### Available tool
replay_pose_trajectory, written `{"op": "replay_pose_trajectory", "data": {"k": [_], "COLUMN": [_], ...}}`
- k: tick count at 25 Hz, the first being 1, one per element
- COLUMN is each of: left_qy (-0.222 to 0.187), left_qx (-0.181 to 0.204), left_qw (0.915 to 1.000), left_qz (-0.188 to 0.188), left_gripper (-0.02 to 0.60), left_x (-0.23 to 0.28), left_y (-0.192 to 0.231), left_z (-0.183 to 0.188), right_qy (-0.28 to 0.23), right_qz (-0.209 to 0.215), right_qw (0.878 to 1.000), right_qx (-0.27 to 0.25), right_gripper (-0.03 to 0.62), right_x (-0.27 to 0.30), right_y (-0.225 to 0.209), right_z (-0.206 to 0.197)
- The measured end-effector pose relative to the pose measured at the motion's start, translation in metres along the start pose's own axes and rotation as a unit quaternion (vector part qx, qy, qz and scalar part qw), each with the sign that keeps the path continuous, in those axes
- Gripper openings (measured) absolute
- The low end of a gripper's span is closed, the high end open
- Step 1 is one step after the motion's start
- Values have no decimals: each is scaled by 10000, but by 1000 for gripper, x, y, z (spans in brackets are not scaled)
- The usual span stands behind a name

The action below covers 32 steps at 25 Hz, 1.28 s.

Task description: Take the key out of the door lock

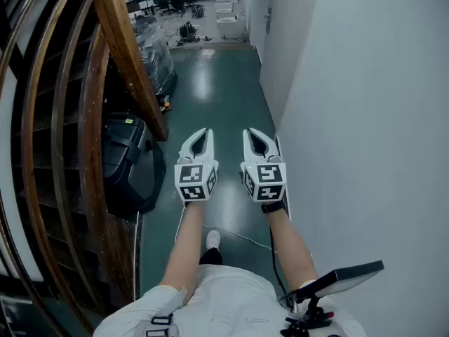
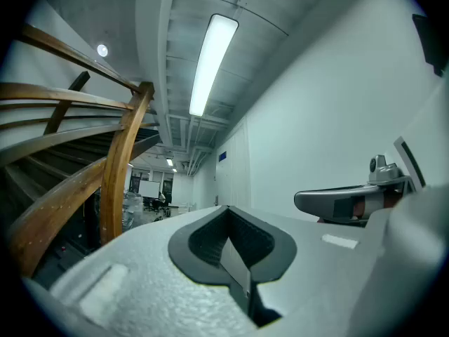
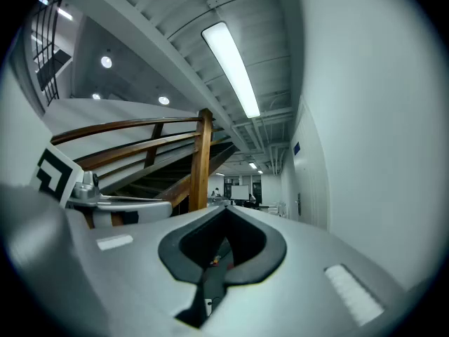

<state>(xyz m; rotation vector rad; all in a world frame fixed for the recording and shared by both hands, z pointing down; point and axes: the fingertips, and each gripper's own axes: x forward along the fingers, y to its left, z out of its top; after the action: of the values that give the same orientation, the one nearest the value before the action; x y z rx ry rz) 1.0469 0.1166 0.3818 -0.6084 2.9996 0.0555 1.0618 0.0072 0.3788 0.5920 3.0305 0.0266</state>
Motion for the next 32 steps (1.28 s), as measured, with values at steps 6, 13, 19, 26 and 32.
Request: {"op": "replay_pose_trajectory", "data": {"k": [6, 13, 19, 26, 32], "left_qy": [-214, -477, -304, -386, -44], "left_qx": [595, 91, -15, -41, -77], "left_qw": [9979, 9983, 9988, 9992, 10000], "left_qz": [-127, -333, -374, -95, -16], "left_gripper": [0, 2, 2, 2, 2], "left_x": [44, 98, 157, 274, 432], "left_y": [42, 111, 151, 216, 250], "left_z": [3, -4, -37, -45, -47], "right_qy": [78, 299, 375, 315, -16], "right_qz": [-66, 93, 82, 159, 115], "right_qw": [9996, 9988, 9958, 9946, 9958], "right_qx": [265, 373, 833, 971, 907], "right_gripper": [2, 3, 3, 3, 2], "right_x": [83, 178, 250, 375, 496], "right_y": [7, 32, 12, -40, -125], "right_z": [-11, -40, -67, -83, -63]}}
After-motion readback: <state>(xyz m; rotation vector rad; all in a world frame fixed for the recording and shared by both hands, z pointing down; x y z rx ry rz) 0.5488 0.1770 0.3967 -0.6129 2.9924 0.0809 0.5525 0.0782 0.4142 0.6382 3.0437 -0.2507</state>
